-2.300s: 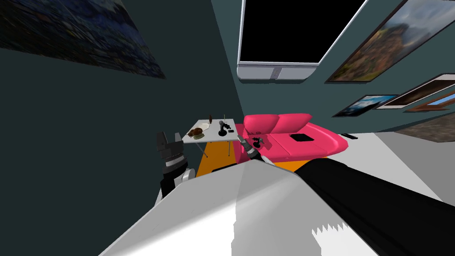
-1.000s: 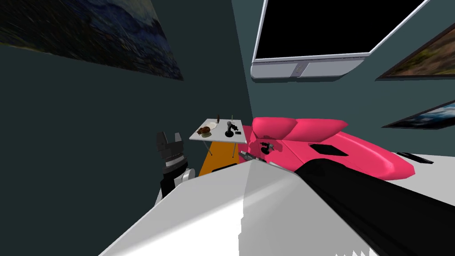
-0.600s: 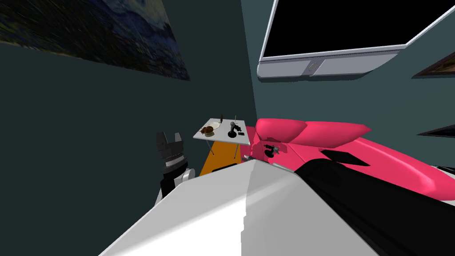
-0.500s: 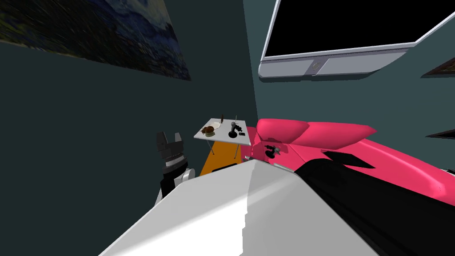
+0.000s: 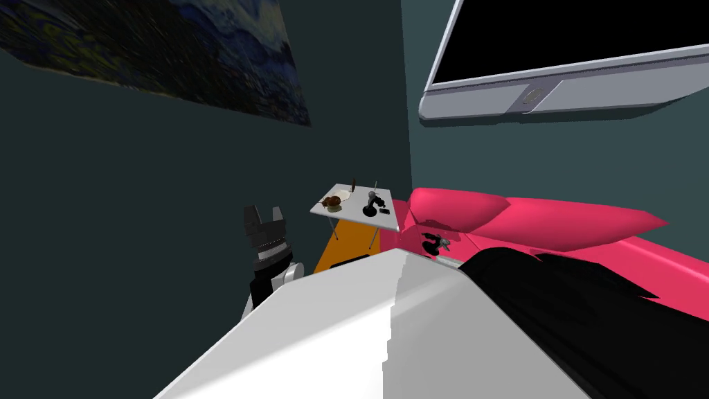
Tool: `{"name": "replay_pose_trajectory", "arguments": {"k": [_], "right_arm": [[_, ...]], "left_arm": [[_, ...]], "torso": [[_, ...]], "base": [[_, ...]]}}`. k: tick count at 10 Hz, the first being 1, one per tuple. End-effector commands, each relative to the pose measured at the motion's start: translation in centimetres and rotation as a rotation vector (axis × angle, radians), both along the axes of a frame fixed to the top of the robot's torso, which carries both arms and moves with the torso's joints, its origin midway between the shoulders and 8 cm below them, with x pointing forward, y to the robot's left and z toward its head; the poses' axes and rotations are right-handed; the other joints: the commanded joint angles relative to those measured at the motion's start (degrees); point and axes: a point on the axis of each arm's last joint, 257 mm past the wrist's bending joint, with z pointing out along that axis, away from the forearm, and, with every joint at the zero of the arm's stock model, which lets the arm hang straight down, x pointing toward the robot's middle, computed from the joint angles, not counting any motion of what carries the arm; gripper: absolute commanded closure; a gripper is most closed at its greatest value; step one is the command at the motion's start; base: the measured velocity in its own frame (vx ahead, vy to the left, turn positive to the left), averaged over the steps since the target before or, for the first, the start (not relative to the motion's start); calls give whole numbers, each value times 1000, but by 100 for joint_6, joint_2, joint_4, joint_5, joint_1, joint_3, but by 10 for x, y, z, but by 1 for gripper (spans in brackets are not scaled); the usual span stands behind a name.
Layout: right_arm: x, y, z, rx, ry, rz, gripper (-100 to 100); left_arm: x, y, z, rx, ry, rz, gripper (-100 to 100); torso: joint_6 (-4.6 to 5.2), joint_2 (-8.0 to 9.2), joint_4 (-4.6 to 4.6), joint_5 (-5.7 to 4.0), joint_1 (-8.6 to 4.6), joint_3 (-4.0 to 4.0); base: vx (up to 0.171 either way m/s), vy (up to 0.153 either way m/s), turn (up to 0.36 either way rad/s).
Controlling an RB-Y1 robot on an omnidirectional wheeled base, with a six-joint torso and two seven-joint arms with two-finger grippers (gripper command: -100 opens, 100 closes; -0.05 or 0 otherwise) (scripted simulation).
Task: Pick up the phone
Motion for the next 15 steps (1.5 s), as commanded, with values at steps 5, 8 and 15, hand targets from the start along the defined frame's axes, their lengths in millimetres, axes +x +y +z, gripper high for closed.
{"name": "replay_pose_trajectory", "arguments": {"k": [5,8,15], "right_arm": [[-49,-61,-24,-167,116,111,-100],[-66,-87,-28,-230,160,150,-100],[-117,-200,-20,-473,315,279,-100]], "left_arm": [[0,0,0,0,0,0,0],[0,0,0,0,0,0,0],[0,0,0,0,0,0,0]], "torso": [[1,-1,0,1,4,0],[6,3,1,0,0,2],[8,5,1,-1,-1,2]], "base": [[36,34,161],[24,19,114],[24,18,180]]}}
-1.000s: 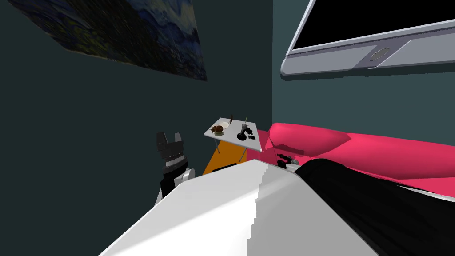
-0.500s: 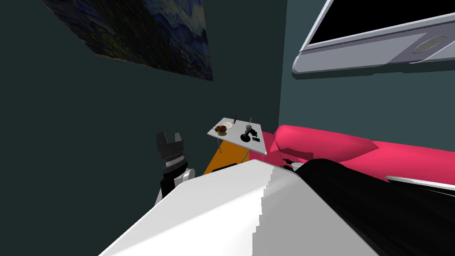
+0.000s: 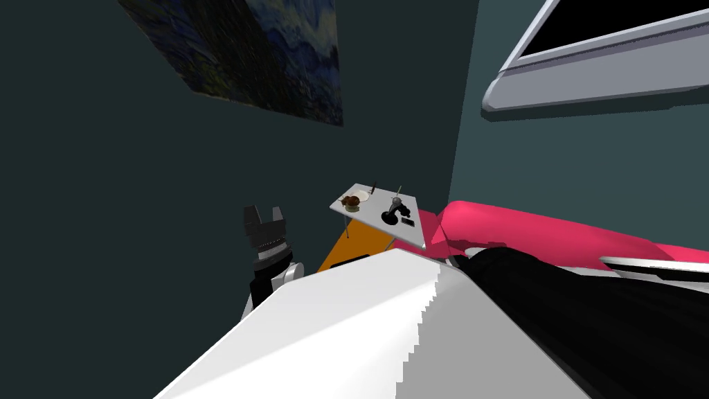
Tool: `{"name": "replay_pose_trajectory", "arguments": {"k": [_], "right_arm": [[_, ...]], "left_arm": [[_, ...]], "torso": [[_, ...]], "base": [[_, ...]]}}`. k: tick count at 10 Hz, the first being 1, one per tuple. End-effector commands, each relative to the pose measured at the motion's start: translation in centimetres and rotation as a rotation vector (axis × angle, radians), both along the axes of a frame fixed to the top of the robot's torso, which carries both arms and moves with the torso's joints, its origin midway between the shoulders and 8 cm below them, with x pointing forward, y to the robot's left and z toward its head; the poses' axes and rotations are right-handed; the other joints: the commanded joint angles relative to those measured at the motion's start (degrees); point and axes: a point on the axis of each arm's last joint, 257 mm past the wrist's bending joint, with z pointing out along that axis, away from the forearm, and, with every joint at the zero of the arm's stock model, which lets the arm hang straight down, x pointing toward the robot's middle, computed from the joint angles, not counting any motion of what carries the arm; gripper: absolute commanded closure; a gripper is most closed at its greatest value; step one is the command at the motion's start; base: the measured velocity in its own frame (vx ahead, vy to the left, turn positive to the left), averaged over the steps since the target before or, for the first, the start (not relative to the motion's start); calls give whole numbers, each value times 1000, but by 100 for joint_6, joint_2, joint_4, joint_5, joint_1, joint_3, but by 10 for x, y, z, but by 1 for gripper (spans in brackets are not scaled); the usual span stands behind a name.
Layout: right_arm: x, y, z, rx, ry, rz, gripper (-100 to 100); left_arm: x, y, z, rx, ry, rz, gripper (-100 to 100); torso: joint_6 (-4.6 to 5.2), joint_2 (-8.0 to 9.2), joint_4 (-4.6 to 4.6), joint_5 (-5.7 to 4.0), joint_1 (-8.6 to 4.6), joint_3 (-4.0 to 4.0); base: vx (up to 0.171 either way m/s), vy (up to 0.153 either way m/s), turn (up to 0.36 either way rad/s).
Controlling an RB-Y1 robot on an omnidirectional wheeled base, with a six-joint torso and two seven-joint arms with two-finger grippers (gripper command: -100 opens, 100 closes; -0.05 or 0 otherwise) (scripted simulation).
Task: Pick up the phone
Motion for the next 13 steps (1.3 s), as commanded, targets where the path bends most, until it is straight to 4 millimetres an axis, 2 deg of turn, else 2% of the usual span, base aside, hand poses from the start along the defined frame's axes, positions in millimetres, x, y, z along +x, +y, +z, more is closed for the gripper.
{"name": "replay_pose_trajectory", "arguments": {"k": [1,2,3,4,5,7,8,10,13], "right_arm": [[-7,-15,7,-35,21,23,-100],[-16,-40,13,-85,51,43,-100],[-15,-44,16,-95,54,51,-100],[-23,-65,22,-137,81,65,-100],[-21,-72,26,-153,85,75,-100],[-30,-115,45,-242,132,107,-100],[-28,-121,50,-255,134,115,-100],[-29,-157,71,-334,165,142,-100],[-15,-190,97,-414,168,162,-100]], "left_arm": [[0,0,0,0,0,0,0],[0,0,0,0,0,0,0],[0,0,0,0,0,0,0],[0,0,0,0,0,0,0],[0,0,0,0,0,0,0],[0,0,0,0,0,0,0],[0,0,0,0,0,0,0],[0,0,0,0,0,0,0],[0,0,0,0,0,0,0]], "torso": [[0,0,0,0,0,0],[4,2,0,0,0,1],[0,2,1,-1,-1,1],[6,5,1,-1,-3,3],[0,4,1,-1,-3,2],[1,4,1,-1,-2,2],[1,0,0,-2,-5,0],[3,1,0,-1,-2,0],[2,-23,-5,-1,5,-13]], "base": [[19,5,127],[16,5,208],[13,0,123],[13,2,217],[12,-6,99],[19,-3,246],[20,-12,113],[31,-1,212],[97,13,270]]}}
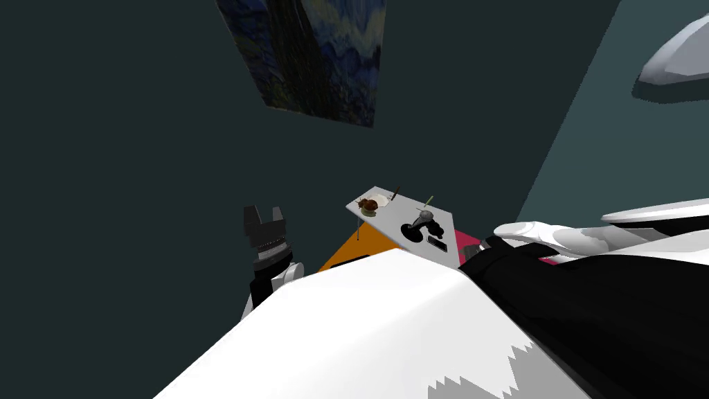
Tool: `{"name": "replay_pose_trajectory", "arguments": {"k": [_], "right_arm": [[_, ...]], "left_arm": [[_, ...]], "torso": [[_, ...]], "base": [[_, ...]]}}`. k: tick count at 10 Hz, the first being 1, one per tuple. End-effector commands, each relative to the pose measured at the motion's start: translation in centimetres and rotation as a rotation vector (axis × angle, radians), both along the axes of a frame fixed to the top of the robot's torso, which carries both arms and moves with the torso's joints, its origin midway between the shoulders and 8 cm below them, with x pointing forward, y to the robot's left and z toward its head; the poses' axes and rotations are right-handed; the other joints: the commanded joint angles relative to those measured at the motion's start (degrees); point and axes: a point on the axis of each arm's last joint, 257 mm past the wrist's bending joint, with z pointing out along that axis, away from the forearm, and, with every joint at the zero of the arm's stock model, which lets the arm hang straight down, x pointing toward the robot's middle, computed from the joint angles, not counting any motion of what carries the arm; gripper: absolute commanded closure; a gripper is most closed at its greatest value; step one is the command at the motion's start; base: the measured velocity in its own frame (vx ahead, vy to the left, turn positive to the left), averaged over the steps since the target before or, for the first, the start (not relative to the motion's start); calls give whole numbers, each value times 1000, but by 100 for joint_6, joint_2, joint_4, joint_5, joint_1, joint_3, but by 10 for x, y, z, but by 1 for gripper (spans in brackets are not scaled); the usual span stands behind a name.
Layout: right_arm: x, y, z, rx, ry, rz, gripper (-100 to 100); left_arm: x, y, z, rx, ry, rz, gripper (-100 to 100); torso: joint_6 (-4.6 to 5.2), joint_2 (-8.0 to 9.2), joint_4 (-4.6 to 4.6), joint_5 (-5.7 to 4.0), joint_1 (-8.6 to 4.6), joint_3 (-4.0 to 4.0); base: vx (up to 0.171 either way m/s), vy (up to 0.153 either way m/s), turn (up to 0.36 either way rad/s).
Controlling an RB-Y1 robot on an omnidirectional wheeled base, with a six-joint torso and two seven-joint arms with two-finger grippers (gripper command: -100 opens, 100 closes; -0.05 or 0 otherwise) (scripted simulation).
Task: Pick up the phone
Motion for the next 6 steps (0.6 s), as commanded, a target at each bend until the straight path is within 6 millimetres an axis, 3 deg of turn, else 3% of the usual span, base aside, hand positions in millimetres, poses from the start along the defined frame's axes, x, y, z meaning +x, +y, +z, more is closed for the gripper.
{"name": "replay_pose_trajectory", "arguments": {"k": [1,2,3,4,6], "right_arm": [[14,-8,6,-23,-16,10,-100],[9,-4,6,-14,-9,9,-100],[11,-5,6,-17,-11,9,0],[11,1,3,-16,-14,-8,-100],[10,12,-3,-17,-16,-45,-100]], "left_arm": [[0,0,0,0,0,0,0],[0,0,0,0,0,0,0],[0,0,0,0,0,0,0],[0,0,0,0,0,0,0],[0,0,0,0,0,0,0]], "torso": [[0,0,0,0,0,0],[1,-18,-5,-1,2,-11],[13,10,1,-2,-1,4],[13,38,8,-3,-3,21],[11,79,18,-8,-27,45]], "base": [[186,20,340],[86,3,67],[16,0,-7],[-32,-30,145],[-96,-91,225]]}}
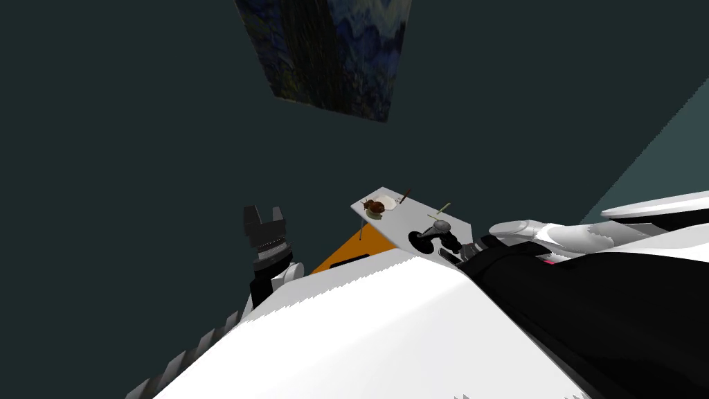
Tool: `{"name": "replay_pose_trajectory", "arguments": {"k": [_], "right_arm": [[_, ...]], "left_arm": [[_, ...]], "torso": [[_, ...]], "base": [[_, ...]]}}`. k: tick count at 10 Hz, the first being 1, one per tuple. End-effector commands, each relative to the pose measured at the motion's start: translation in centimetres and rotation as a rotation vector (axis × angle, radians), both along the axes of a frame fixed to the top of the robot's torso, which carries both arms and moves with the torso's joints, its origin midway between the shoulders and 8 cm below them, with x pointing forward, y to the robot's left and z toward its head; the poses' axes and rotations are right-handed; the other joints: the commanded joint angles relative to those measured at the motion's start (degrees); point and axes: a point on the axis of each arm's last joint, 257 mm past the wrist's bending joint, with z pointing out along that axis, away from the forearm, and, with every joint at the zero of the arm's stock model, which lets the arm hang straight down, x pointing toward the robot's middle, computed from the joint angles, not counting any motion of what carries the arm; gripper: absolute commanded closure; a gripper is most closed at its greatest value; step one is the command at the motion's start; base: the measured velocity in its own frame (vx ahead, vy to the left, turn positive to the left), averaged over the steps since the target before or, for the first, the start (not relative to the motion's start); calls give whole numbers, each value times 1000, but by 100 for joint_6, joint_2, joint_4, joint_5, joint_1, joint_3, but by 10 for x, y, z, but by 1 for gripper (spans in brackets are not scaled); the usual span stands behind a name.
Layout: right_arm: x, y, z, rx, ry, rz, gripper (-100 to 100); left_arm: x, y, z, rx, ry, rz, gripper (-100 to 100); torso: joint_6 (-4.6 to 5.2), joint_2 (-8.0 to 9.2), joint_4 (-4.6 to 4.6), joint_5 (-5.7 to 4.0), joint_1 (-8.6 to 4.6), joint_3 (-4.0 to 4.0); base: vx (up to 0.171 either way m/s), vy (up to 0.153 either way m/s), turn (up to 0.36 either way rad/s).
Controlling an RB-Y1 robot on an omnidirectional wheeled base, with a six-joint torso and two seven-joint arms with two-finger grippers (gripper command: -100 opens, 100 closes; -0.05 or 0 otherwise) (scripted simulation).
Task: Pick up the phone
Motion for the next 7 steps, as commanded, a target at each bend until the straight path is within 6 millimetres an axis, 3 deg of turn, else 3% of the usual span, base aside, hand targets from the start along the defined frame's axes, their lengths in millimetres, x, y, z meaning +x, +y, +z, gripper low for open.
{"name": "replay_pose_trajectory", "arguments": {"k": [1,7], "right_arm": [[-1,4,-3,-2,-3,-13,-100],[-9,35,-14,-3,-3,-119,-100]], "left_arm": [[0,0,0,0,0,0,0],[0,0,0,0,0,0,0]], "torso": [[0,0,0,0,0,0],[-3,-5,0,-2,8,-2]], "base": [[-84,-57,68],[-90,-51,155]]}}
